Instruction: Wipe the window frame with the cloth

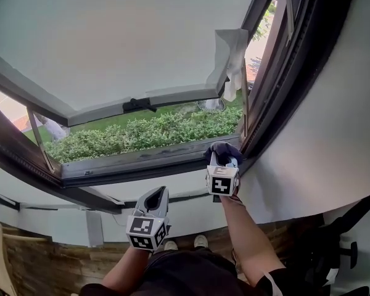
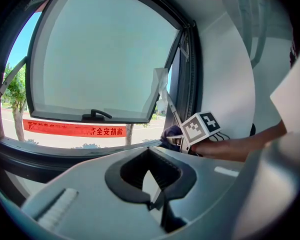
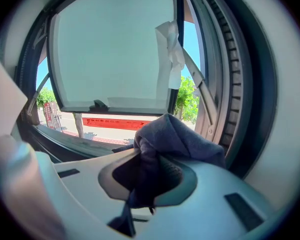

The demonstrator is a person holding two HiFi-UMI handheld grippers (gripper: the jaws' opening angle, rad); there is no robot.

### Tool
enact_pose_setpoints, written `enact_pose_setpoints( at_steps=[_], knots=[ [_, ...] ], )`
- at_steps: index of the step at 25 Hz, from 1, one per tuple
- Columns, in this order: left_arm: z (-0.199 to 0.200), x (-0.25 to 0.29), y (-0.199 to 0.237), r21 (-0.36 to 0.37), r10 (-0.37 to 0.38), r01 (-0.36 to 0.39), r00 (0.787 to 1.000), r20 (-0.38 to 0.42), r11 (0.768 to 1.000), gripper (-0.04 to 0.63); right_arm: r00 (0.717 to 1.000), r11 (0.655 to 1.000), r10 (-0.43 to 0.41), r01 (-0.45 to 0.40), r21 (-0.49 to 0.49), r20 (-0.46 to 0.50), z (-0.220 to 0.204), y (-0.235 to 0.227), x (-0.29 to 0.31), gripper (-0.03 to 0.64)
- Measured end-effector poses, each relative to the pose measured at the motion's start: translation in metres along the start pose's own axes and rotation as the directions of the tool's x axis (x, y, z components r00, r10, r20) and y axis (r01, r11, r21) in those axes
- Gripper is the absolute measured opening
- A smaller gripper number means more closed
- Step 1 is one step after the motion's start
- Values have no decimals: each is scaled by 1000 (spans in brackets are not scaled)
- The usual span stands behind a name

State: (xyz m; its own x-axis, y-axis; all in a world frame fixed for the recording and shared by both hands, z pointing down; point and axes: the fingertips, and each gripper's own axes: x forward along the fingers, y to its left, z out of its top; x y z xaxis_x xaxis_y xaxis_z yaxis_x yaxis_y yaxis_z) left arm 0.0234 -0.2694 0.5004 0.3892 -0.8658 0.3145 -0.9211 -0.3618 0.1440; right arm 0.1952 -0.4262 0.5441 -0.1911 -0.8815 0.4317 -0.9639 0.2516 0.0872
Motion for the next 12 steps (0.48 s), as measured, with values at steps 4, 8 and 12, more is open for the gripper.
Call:
enact_pose_setpoints(
  at_steps=[4, 8, 12],
  knots=[
    [-3, -5, 4, -9, 15, -15, 1000, 0, 1000, 9, 1000, 1000, 21, -21, -11, -10, 0, 9, -1, 66],
    [-4, -10, 9, -20, 35, -35, 999, 2, 999, 9, 999, 998, 49, -50, -30, -14, 1, 18, 0, 66],
    [-6, -13, 11, -29, 47, -47, 999, 2, 998, 9, 997, 996, 78, -79, -42, -18, 0, 27, 2, 66]
  ],
)
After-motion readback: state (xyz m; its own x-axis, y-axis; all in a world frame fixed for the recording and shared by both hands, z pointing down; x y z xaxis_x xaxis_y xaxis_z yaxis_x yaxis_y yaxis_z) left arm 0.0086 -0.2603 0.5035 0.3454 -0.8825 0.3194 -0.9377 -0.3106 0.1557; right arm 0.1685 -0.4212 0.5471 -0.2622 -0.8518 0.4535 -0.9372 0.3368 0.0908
